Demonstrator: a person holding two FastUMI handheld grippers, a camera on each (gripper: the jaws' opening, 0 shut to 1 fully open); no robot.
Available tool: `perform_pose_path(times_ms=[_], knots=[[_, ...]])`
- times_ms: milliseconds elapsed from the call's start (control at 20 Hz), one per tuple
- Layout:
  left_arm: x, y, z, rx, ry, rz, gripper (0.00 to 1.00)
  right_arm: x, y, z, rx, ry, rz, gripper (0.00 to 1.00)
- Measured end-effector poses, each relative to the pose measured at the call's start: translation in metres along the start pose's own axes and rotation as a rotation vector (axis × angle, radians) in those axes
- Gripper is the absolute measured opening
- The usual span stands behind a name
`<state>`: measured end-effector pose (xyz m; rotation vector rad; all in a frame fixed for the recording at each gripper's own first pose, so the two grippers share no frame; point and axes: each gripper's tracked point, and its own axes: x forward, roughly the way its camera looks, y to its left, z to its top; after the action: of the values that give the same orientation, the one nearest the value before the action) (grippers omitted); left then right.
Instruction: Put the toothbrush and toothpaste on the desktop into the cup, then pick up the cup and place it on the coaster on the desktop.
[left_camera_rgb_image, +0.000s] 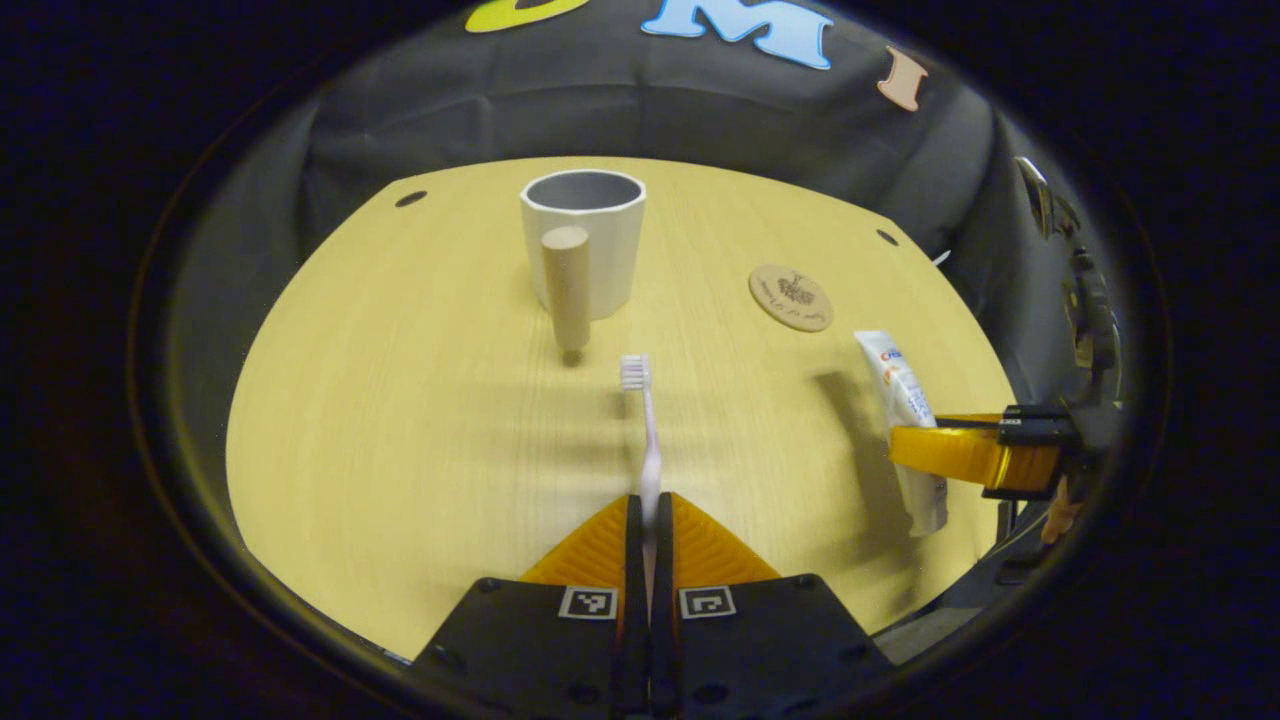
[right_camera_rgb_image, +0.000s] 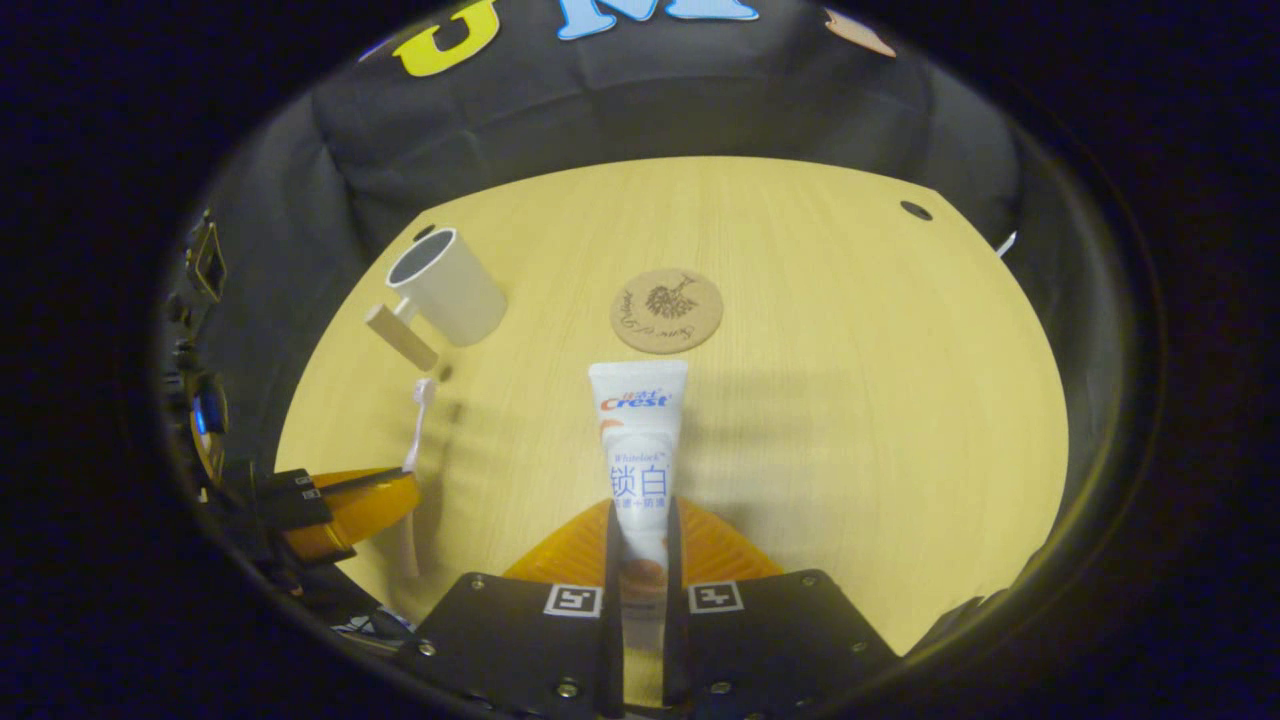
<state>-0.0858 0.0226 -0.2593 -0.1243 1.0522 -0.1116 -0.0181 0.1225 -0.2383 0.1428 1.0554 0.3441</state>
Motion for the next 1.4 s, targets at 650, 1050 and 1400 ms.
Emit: perform_pose_path(times_ms=[650, 1050, 1400], knots=[[-0.068, -0.002, 0.081, 0.06, -0.391, -0.111, 0.08, -0.05, 0.031, 0.056, -0.067, -0.243, 0.033, 0.16], [-0.091, 0.013, 0.153, 0.106, -0.637, -0.089, 0.08, -0.062, 0.05, 0.082, -0.101, -0.366, 0.057, 0.16], [-0.083, 0.036, 0.202, 0.139, -0.804, -0.027, 0.08, -0.058, 0.051, 0.082, -0.072, -0.358, 0.038, 0.16]])
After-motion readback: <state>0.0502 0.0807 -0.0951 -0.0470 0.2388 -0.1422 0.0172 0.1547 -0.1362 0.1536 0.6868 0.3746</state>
